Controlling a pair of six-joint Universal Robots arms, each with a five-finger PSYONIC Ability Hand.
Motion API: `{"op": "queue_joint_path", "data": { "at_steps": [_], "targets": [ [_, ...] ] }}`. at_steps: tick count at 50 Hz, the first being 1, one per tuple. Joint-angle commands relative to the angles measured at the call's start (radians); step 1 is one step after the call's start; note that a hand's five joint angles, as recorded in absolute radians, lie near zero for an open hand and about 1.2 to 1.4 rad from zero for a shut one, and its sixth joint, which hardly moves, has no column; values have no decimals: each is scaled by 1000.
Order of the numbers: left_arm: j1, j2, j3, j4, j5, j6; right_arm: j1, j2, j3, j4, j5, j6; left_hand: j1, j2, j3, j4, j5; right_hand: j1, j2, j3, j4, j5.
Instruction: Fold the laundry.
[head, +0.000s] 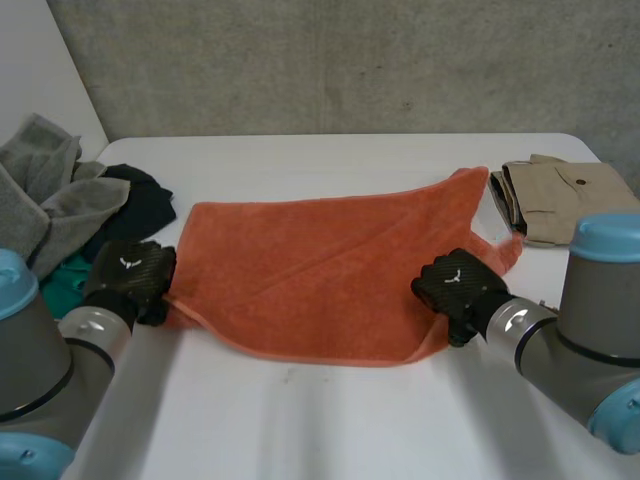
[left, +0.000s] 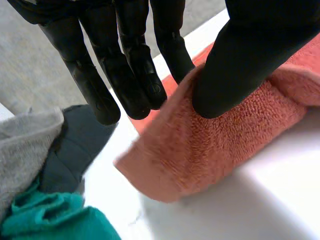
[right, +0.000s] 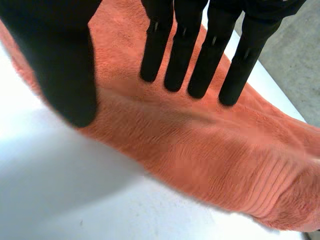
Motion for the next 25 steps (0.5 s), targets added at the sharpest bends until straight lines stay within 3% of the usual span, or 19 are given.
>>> {"op": "queue_joint_path", "data": {
  "at_steps": [1,6,11,17,21,25],
  "targets": [
    [22,82,-5,-19,28,-23,-27,-95,-85,27,-2,27,227,194,198,194,248,-116,-128,-132,-130,-115],
    [27,117,-2,-22,34,-36,-38,-70,-185,65,-45,6,227,194,198,194,248,-125,-137,-141,-139,-124],
    [16,123,-2,-23,31,-46,-47,49,-349,136,-100,-145,227,194,198,194,248,-110,-123,-126,-124,-109],
    [10,120,-2,-26,28,-50,-72,173,-496,278,-71,-308,227,194,198,194,248,-40,-52,-56,-54,-39],
    [14,122,-2,-26,28,-50,-125,187,-519,381,-45,-273,227,194,198,194,248,28,16,12,14,29],
    [18,119,8,-26,33,-51,-205,145,-437,375,-93,-99,227,194,198,194,248,-1,-14,-18,-15,0]
  ]
}}
